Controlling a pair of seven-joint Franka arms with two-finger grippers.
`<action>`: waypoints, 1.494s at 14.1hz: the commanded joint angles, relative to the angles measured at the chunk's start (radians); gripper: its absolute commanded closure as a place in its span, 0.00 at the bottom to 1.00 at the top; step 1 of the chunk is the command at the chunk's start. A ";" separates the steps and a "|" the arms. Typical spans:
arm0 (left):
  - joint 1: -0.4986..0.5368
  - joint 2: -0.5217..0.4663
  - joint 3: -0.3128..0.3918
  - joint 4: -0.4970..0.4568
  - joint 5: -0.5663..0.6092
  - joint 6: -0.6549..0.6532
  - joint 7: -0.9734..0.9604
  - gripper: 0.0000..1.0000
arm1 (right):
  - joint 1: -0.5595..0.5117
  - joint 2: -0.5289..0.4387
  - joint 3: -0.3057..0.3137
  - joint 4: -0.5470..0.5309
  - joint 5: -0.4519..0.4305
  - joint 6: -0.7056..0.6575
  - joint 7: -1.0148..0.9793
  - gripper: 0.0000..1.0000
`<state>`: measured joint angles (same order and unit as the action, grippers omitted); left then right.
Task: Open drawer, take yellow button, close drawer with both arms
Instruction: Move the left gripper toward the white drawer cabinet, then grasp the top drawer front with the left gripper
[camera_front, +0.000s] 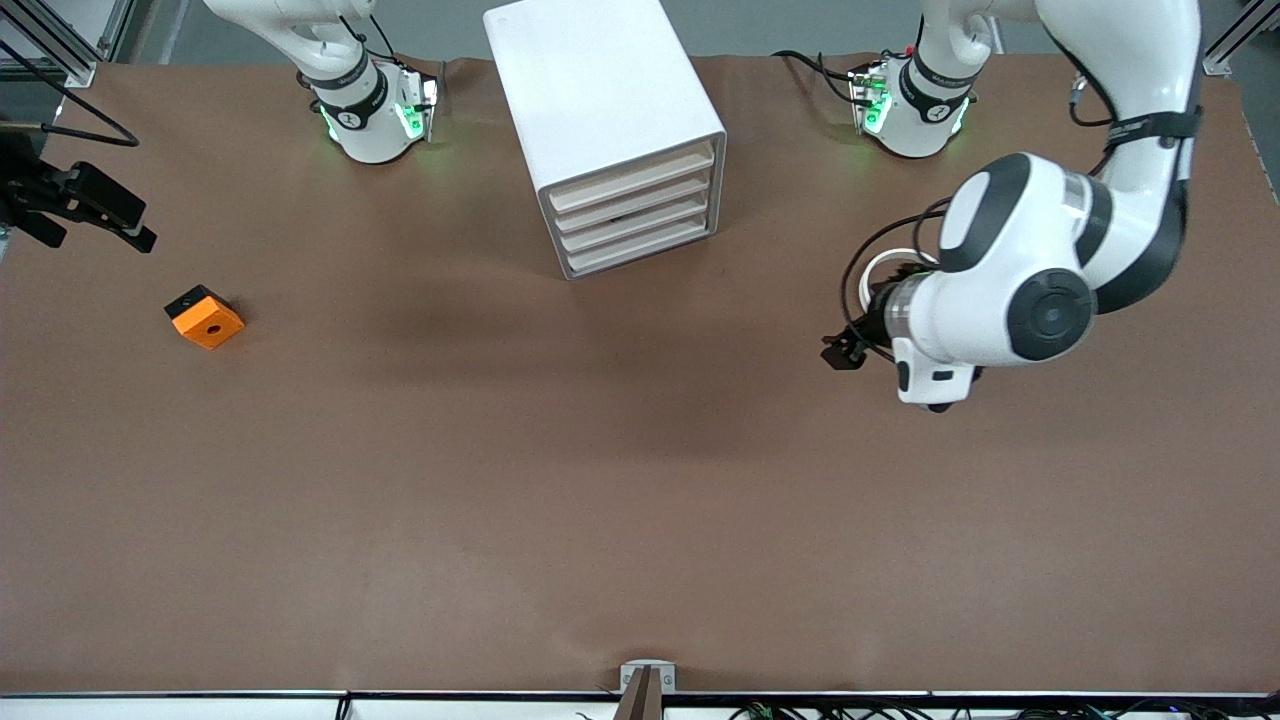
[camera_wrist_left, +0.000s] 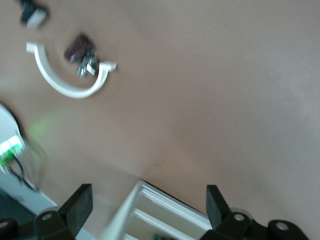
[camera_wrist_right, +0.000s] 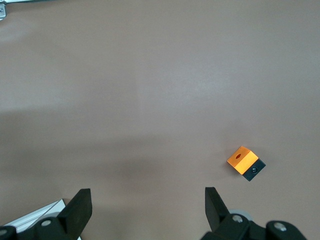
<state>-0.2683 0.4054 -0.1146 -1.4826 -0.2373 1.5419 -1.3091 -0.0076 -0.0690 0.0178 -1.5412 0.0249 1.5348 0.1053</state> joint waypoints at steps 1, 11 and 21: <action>-0.015 0.059 0.004 0.038 -0.056 -0.017 -0.197 0.00 | -0.008 0.002 0.008 0.013 -0.005 -0.001 -0.007 0.00; -0.009 0.168 0.009 0.079 -0.413 -0.019 -0.626 0.00 | -0.011 0.005 0.007 0.030 -0.011 -0.001 -0.007 0.00; -0.094 0.254 -0.014 0.077 -0.566 -0.072 -0.949 0.00 | -0.011 0.006 0.007 0.030 -0.011 -0.001 -0.007 0.00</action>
<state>-0.3474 0.6245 -0.1189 -1.4340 -0.7675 1.5073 -2.2015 -0.0076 -0.0689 0.0169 -1.5288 0.0249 1.5382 0.1053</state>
